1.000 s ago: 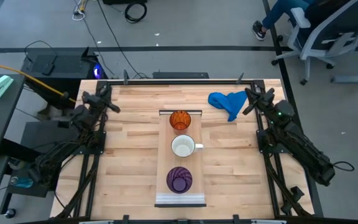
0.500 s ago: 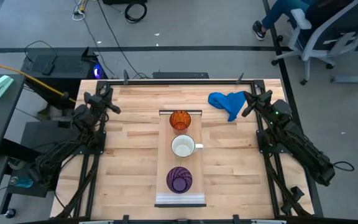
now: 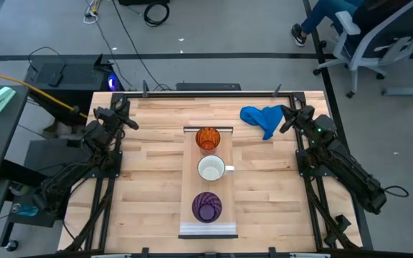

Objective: Stack small to large cups/mugs on shelf
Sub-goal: Return to Home Position

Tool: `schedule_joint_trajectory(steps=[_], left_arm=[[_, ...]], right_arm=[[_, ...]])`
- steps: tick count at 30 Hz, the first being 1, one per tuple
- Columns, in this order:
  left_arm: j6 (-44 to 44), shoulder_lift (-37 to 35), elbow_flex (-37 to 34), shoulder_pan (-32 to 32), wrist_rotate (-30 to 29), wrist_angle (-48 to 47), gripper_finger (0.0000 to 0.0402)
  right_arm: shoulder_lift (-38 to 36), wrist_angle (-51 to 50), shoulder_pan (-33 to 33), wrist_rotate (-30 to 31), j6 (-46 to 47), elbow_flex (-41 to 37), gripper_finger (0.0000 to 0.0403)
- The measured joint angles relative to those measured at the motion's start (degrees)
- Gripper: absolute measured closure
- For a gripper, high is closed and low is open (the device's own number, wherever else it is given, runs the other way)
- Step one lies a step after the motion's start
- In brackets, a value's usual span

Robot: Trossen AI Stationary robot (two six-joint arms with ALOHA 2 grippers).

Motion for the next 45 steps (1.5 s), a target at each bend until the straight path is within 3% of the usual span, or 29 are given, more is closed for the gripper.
schedule_joint_trajectory(steps=[4, 45], left_arm=[[0.0, 0.0, 0.0, 0.0, 0.0, 0.2, 0.0377], [0.0, 0.0, 0.0, 0.0, 0.0, 0.3, 0.037]], right_arm=[[0.0, 0.0, 0.0, 0.0, 4.9, 0.0, 0.0396], [0.0, 0.0, 0.0, 0.0, 4.9, 0.0, 0.039]])
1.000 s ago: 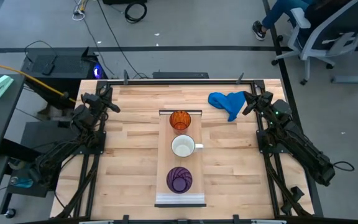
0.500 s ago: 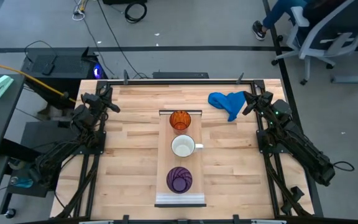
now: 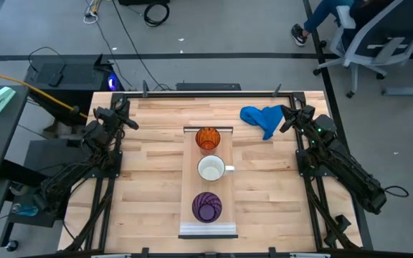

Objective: Stack small to large cups/mugs on shelf
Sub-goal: Return to Home Position

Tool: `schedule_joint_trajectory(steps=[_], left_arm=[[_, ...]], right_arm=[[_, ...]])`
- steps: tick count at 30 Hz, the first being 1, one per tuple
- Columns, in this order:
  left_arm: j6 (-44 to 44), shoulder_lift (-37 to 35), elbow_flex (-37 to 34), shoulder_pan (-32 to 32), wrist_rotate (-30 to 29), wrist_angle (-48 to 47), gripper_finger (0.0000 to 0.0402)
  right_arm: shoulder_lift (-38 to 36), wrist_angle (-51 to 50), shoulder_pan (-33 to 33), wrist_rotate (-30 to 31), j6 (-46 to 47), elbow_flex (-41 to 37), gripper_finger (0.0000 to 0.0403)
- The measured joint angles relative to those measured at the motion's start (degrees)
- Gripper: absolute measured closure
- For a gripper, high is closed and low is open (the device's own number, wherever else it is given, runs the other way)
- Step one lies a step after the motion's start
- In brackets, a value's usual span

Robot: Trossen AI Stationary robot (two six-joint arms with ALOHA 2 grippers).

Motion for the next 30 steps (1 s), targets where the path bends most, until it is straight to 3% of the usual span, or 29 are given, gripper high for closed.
schedule_joint_trajectory(steps=[30], left_arm=[[0.0, 0.0, 0.0, 0.0, 0.0, 0.0, 0.0378]], right_arm=[[0.0, 0.0, 0.0, 0.0, 0.0, 0.0, 0.0389]])
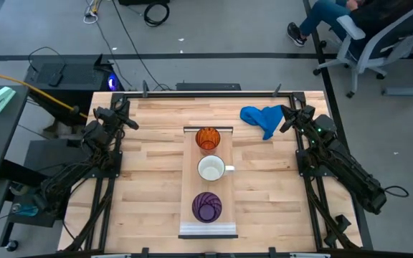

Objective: Stack small to large cups/mugs on shelf
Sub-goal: Return to Home Position

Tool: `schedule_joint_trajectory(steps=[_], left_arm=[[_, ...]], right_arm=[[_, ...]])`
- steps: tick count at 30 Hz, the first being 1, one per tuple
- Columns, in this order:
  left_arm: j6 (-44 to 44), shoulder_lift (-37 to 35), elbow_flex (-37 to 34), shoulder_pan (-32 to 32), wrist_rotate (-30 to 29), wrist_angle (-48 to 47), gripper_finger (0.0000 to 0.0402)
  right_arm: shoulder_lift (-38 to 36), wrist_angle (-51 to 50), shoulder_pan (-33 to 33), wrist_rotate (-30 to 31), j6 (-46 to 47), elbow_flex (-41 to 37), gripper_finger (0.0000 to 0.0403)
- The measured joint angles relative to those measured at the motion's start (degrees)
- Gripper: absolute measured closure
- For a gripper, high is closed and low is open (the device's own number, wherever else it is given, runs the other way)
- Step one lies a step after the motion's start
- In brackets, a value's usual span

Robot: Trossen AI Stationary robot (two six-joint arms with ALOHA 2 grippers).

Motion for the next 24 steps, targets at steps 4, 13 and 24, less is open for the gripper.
schedule_joint_trajectory(steps=[4, 13, 24], left_arm=[[0.0, 0.0, 0.0, 0.0, 0.0, 0.0, 0.0376], [0.0, 0.0, 0.0, 0.0, 0.0, 0.0, 0.0366], [0.0, 0.0, 0.0, 0.0, 0.0, 0.0, 0.0378]], right_arm=[[0.0, 0.0, 0.0, 0.0, 0.0, 0.0, 0.0388], [0.0, 0.0, 0.0, 0.0, 0.0, 0.0, 0.0387], [0.0, 0.0, 0.0, 0.0, 0.0, 0.0, 0.0387]])
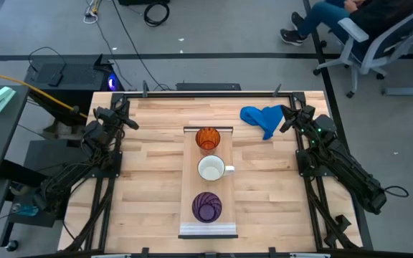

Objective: Stack small to large cups/mugs on shelf
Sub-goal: Return to Home Position

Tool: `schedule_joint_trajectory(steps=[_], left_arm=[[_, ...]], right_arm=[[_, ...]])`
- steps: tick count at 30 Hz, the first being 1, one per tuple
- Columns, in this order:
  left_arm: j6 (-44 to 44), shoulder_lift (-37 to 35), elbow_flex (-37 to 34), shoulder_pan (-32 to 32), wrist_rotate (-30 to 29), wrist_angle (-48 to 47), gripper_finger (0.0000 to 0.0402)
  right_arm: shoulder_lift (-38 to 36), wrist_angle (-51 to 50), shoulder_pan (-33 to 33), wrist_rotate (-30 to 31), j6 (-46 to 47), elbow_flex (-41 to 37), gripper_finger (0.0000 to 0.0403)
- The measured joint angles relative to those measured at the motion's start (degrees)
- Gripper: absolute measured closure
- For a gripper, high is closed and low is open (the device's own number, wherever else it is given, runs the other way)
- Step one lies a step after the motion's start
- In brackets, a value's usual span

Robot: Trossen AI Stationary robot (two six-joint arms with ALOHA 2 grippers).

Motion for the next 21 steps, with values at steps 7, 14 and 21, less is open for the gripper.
schedule_joint_trajectory(steps=[7, 14, 21], left_arm=[[0.0, 0.0, 0.0, 0.0, 0.0, 0.0, 0.037], [0.0, 0.0, 0.0, 0.0, 0.0, 0.0, 0.0367], [0.0, 0.0, 0.0, 0.0, 0.0, 0.0, 0.0376]], right_arm=[[0.0, 0.0, 0.0, 0.0, 0.0, 0.0, 0.0387], [0.0, 0.0, 0.0, 0.0, 0.0, 0.0, 0.0387], [0.0, 0.0, 0.0, 0.0, 0.0, 0.0, 0.0387]])
